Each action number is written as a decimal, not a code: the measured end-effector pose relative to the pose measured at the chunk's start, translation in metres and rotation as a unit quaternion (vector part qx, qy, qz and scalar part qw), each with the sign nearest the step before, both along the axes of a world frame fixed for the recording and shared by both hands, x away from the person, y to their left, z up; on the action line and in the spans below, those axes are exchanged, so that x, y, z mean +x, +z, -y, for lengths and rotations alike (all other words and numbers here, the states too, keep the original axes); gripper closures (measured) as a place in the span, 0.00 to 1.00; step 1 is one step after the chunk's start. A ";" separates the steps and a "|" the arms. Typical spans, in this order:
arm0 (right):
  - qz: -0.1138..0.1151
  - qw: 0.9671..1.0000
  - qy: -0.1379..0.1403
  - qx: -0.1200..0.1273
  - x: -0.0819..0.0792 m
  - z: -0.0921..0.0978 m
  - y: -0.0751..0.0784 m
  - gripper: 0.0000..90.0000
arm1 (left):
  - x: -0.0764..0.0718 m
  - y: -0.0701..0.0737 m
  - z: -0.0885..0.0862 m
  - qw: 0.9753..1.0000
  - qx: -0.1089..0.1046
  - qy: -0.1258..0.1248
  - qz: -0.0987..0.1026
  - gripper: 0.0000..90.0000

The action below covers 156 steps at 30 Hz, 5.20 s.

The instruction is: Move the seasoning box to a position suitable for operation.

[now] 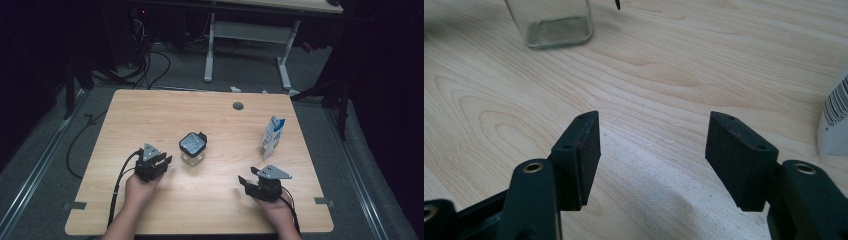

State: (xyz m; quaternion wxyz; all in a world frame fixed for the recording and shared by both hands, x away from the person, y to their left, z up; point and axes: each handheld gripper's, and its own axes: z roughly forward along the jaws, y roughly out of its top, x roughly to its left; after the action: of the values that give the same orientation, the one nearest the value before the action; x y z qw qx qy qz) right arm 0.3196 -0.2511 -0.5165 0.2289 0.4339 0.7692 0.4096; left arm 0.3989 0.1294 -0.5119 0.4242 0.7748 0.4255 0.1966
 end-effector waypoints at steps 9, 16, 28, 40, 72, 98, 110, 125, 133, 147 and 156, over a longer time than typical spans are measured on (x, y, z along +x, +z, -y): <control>-0.001 1.000 0.004 -0.001 0.001 0.000 -0.001 0.44 | 0.026 0.016 0.014 0.999 -0.008 0.012 0.030 1.00; -0.004 1.000 0.002 0.002 0.002 0.000 -0.002 0.43 | 0.046 0.018 0.022 0.999 -0.023 0.013 0.025 1.00; -0.008 1.000 0.006 0.000 0.002 -0.002 -0.004 0.43 | 0.048 0.010 0.027 0.999 -0.030 -0.006 0.027 1.00; -0.005 1.000 0.006 -0.005 0.002 -0.003 -0.004 0.43 | 0.041 0.005 0.024 0.998 -0.047 -0.025 0.025 1.00; -0.005 1.000 0.009 -0.008 0.001 -0.005 -0.004 0.43 | -0.020 0.000 0.051 0.993 -0.070 -0.080 0.055 1.00; -0.007 1.000 0.008 -0.006 0.002 -0.004 -0.005 0.43 | -0.046 0.003 0.082 0.988 -0.064 -0.129 0.056 0.98; 0.000 1.000 0.020 -0.012 0.002 -0.012 -0.005 0.45 | -0.049 -0.003 0.052 0.997 -0.048 -0.051 0.040 0.78; 0.001 0.999 0.009 -0.033 0.018 -0.030 0.004 0.51 | -0.043 0.005 0.035 0.995 -0.024 -0.096 0.026 0.76; 0.000 1.000 0.010 -0.018 0.031 -0.029 0.003 0.60 | -0.040 0.010 0.035 0.995 -0.026 -0.093 0.031 0.75; 0.004 0.999 0.054 -0.008 0.018 -0.031 0.001 0.71 | -0.020 0.039 0.039 0.996 -0.047 -0.062 0.043 0.81; 0.010 0.999 0.045 0.007 0.018 -0.027 0.006 0.70 | -0.005 0.050 0.053 0.995 -0.050 -0.065 0.055 0.83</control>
State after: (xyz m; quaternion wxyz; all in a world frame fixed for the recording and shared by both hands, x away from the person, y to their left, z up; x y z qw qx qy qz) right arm 0.3373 -0.2237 -0.5109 0.2144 0.3963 0.7827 0.4294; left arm 0.3935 0.0762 -0.4614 0.4966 0.7669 0.3596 0.1895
